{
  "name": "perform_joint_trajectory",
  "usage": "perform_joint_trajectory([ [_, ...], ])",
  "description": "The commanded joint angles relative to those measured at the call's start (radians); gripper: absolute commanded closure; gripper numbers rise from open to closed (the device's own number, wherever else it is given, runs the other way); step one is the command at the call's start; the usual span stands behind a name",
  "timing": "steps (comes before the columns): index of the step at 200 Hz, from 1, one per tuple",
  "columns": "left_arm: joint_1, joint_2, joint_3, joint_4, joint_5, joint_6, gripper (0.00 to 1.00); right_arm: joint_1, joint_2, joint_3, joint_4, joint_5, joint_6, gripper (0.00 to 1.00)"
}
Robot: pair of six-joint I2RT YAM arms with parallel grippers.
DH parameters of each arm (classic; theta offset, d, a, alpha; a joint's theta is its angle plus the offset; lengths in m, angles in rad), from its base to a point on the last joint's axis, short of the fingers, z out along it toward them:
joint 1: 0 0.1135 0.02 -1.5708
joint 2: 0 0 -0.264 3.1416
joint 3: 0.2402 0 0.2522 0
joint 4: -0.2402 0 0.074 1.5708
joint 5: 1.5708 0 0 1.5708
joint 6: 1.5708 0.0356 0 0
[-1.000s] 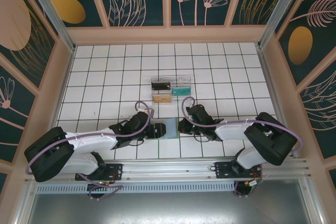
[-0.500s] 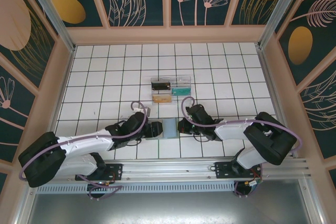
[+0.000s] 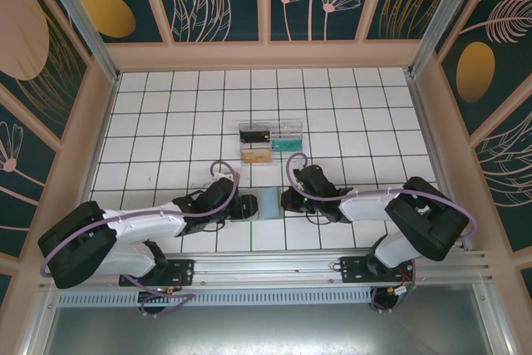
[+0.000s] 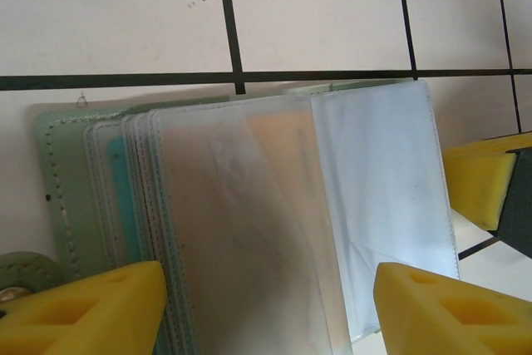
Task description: Take the credit cards out of the card holder
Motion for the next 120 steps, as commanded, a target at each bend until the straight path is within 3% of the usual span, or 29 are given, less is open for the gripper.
perform_joint_trajectory([
  [1,-0.004,0.03,0.007,0.027,0.052,0.011,0.32,0.013,0.027,0.011,-0.002,0.002,-0.009,1.0],
  [57,-0.005,0.053,0.007,0.082,0.095,0.021,0.31,0.015,0.027,0.006,0.001,0.002,-0.006,1.0],
  [70,-0.004,0.049,0.006,0.08,0.098,0.023,0.23,0.015,0.029,0.006,0.002,0.003,-0.005,1.0],
  [83,-0.005,0.043,0.0,0.079,0.098,0.022,0.1,0.015,0.029,0.007,0.003,0.003,-0.005,1.0],
  [120,-0.005,0.021,-0.016,0.106,0.116,0.019,0.08,0.018,0.033,0.009,0.005,0.002,-0.005,1.0],
])
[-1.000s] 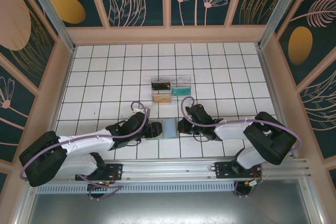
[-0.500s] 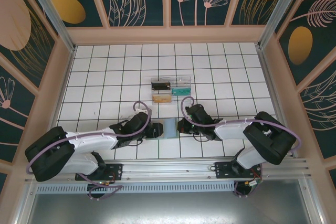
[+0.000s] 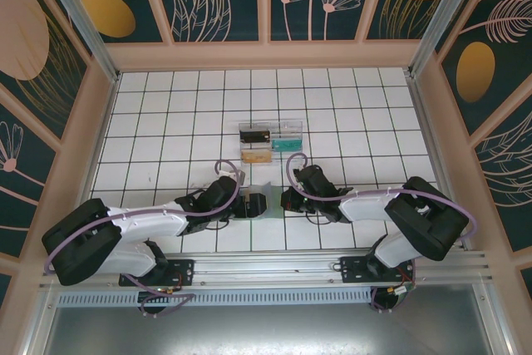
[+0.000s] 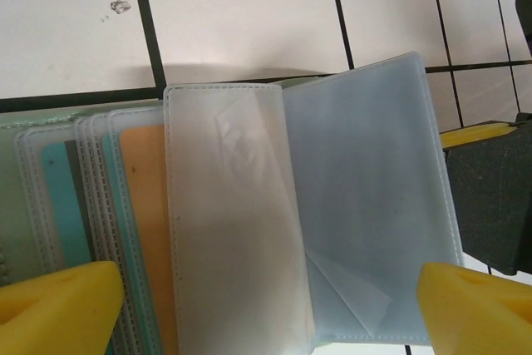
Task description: Take the credit cards out of the card holder
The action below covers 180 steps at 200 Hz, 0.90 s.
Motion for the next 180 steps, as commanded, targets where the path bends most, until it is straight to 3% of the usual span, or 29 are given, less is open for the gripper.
perform_joint_trajectory([
  [1,-0.005,-0.006,-0.018,0.01,0.052,-0.003,0.08,0.018,0.032,0.009,0.002,0.002,-0.005,1.0],
  [64,-0.004,-0.105,0.013,-0.136,-0.065,0.016,0.09,0.019,0.029,0.009,-0.001,0.006,-0.004,1.0],
  [180,-0.004,0.001,0.008,-0.067,-0.003,0.009,0.11,0.024,0.036,0.013,0.0,0.005,-0.003,1.0],
])
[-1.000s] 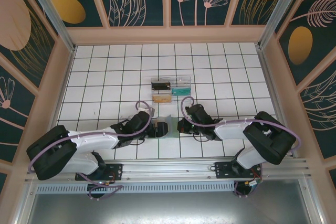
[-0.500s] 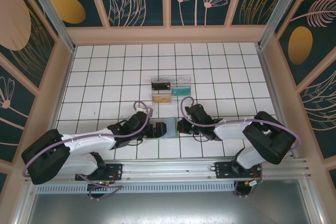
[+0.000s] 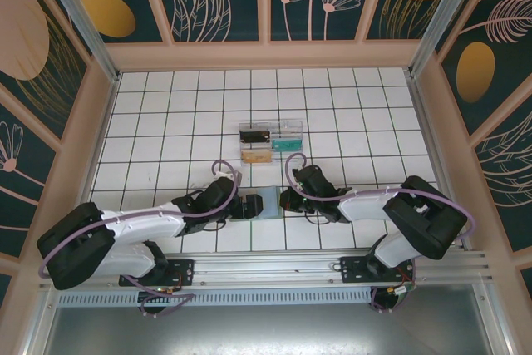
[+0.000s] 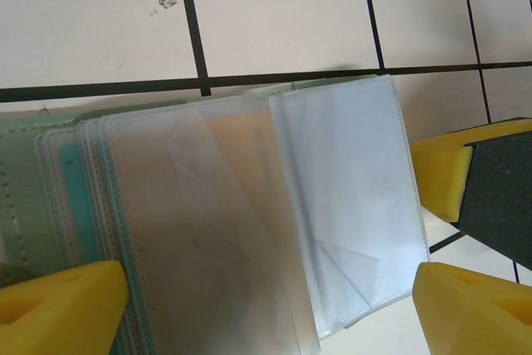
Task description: Take the credit cards out of the card holder
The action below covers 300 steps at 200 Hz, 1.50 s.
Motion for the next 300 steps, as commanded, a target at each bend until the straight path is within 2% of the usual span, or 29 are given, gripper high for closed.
perform_joint_trajectory([
  [1,-0.004,0.035,0.006,0.011,0.037,0.006,0.11,0.018,0.024,0.01,-0.013,0.004,-0.002,1.0],
  [56,-0.004,0.045,-0.005,0.092,0.104,0.004,0.12,0.019,0.025,0.008,-0.012,0.004,-0.001,1.0],
  [130,-0.004,0.02,-0.013,0.116,0.134,0.011,0.09,0.019,0.033,0.011,-0.009,0.002,-0.002,1.0],
  [190,-0.004,-0.013,-0.009,0.085,0.111,0.024,0.1,0.019,0.037,0.015,-0.01,0.002,-0.003,1.0],
  [264,-0.005,0.023,0.009,0.059,0.099,0.028,0.1,0.019,0.043,0.022,-0.013,-0.001,-0.005,1.0],
  [300,-0.003,-0.014,0.005,0.083,0.12,0.029,0.1,0.02,0.049,0.022,-0.008,-0.002,-0.004,1.0],
])
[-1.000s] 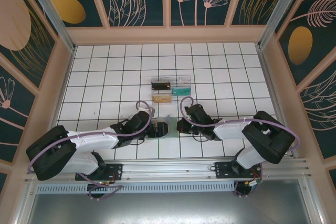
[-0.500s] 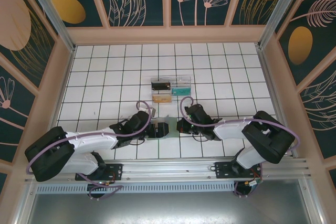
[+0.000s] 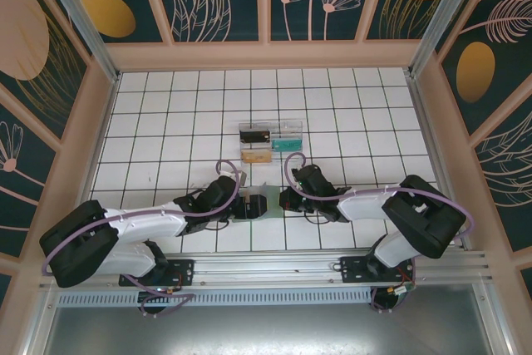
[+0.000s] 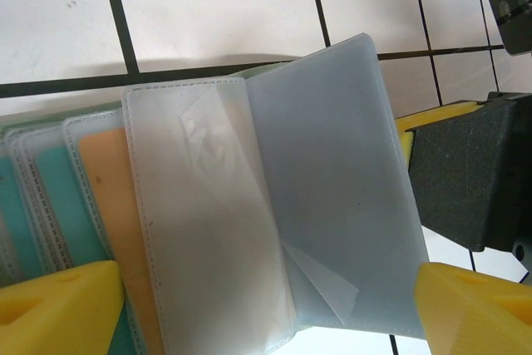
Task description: Take the credit cards out of the card holder
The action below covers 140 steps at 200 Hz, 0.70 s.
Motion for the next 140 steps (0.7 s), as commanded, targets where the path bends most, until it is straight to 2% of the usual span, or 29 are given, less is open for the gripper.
perform_joint_trajectory([
  [1,-0.004,-0.03,0.005,0.02,0.044,0.019,0.1,0.019,0.04,0.014,-0.008,-0.001,-0.004,1.0],
  [38,-0.005,-0.082,0.0,0.07,0.076,0.015,0.11,0.019,0.042,0.012,-0.003,-0.001,-0.003,1.0],
  [82,-0.005,-0.038,0.007,0.085,0.096,0.017,0.11,0.019,0.027,0.006,-0.011,0.011,-0.001,1.0],
  [116,-0.004,-0.028,0.007,0.091,0.092,0.013,0.11,0.019,-0.049,0.002,-0.047,0.059,-0.012,0.87],
  [140,-0.005,-0.043,0.004,0.079,0.07,0.011,0.11,0.022,-0.111,-0.004,-0.051,0.078,-0.015,0.81],
])
